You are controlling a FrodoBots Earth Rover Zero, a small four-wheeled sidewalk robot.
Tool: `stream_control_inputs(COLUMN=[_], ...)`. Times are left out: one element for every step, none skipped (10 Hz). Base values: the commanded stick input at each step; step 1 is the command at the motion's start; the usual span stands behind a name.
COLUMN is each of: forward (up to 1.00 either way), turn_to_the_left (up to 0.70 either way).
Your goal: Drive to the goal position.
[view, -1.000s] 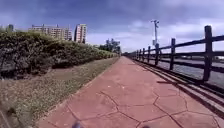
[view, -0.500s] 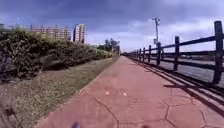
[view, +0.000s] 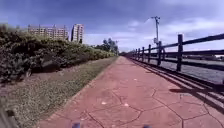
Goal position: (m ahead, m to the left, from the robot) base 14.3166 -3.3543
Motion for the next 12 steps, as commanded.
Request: stream_control_inputs(forward=[0.7, 0.7, 0.7, 0.7, 0.7, 0.7, 0.7, 0.7, 0.7, 0.7, 0.7, 0.7], turn_to_the_left=[0.0, 0.0, 0.0, 0.0, 0.0, 0.0, 0.0, 0.0, 0.0, 0.0, 0.0, 0.0])
